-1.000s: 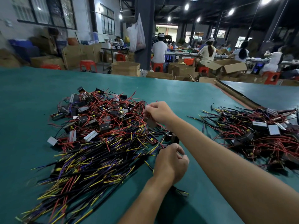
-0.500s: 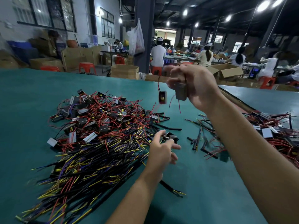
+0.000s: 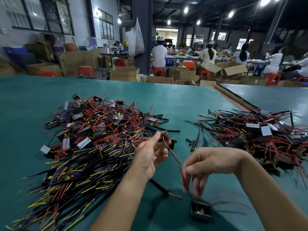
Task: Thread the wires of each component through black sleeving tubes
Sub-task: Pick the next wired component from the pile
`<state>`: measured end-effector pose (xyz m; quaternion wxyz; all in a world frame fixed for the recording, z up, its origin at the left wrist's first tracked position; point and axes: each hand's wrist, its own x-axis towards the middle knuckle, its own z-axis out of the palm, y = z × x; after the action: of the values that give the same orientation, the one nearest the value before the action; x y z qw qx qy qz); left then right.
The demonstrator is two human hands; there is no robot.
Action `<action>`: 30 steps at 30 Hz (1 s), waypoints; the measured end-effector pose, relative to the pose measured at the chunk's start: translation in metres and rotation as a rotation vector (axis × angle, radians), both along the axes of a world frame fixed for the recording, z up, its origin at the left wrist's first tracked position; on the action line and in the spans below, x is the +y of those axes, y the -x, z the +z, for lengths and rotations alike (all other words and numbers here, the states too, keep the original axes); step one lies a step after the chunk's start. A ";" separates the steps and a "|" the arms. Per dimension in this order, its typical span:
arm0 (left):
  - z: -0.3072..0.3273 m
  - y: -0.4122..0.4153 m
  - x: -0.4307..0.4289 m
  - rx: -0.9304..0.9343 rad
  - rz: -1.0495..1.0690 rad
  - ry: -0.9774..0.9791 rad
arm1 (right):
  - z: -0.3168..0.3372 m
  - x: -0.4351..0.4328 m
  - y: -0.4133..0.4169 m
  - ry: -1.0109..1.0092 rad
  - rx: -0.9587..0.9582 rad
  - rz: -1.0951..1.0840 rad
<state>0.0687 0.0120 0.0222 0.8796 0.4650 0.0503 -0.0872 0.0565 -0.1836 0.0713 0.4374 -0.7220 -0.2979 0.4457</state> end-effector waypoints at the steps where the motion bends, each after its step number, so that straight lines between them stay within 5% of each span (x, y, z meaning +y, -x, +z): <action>1: 0.000 0.001 0.000 -0.012 -0.003 -0.028 | -0.004 0.003 0.000 -0.005 0.006 -0.036; 12: -0.003 -0.002 -0.004 0.000 -0.027 -0.120 | -0.034 -0.006 -0.008 0.060 -0.041 -0.291; 21: 0.000 0.006 -0.008 -0.024 -0.311 -0.217 | -0.037 -0.005 -0.006 -0.282 -0.161 -0.490; 30: -0.004 0.012 -0.017 -0.090 -0.263 -0.472 | -0.037 -0.007 -0.005 -0.169 -0.317 -0.596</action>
<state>0.0564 -0.0051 0.0186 0.7292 0.6632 -0.0307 -0.1659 0.0618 -0.1903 0.0346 0.5550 -0.7987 -0.1739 0.1544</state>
